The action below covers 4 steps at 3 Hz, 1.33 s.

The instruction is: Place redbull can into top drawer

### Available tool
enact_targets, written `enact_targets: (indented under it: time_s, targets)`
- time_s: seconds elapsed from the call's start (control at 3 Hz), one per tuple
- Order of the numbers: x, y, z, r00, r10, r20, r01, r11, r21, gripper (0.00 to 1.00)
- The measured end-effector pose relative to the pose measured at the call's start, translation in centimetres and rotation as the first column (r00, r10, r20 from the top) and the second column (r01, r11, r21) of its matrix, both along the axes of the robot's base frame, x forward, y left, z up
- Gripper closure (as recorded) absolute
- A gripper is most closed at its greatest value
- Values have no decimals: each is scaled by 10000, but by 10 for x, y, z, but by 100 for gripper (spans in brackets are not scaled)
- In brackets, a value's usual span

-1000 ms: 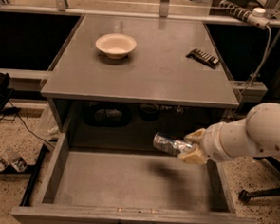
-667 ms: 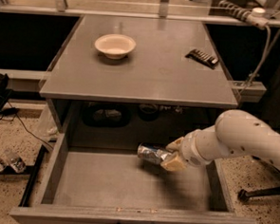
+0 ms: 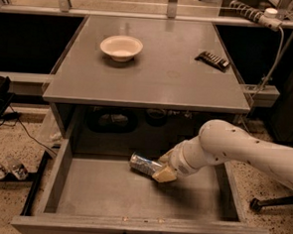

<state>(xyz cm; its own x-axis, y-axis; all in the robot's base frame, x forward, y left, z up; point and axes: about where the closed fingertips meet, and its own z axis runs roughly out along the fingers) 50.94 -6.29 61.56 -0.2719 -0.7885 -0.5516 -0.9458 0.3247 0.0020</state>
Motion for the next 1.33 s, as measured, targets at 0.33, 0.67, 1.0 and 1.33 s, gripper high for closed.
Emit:
enact_targets:
  time_s: [0.33,0.67,1.0,1.33]
  targets:
    - [0,1,0,10000,8,-11,-8,10000,3,81]
    - [0,1,0,10000,8,-11,-8,10000,3,57]
    - [0,1,0,10000,8,-11,-8,10000,3,34]
    - [0,1,0,10000,9,-11,-9,10000,3,11]
